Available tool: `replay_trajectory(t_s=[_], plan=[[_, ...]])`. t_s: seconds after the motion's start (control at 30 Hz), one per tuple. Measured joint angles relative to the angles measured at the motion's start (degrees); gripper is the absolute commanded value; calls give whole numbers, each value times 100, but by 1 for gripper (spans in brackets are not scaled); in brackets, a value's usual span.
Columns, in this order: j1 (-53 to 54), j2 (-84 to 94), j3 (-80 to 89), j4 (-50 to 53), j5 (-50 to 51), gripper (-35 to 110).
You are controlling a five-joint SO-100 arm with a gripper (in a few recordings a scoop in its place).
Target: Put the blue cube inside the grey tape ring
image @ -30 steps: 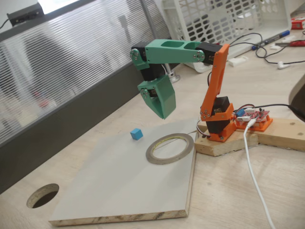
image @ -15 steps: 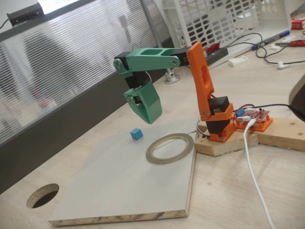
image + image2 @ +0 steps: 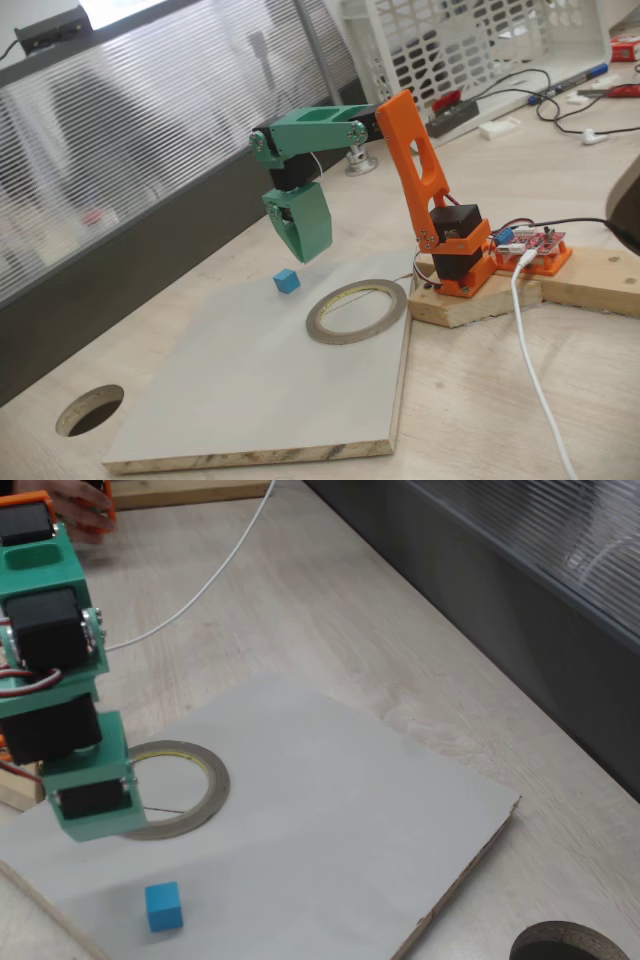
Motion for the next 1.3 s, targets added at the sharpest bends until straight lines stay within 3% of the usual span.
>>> replay_trajectory(t_s=[0.3,1.3], plan=[[-360,0,0,-580,0,1],[-721,0,0,-580,0,1]])
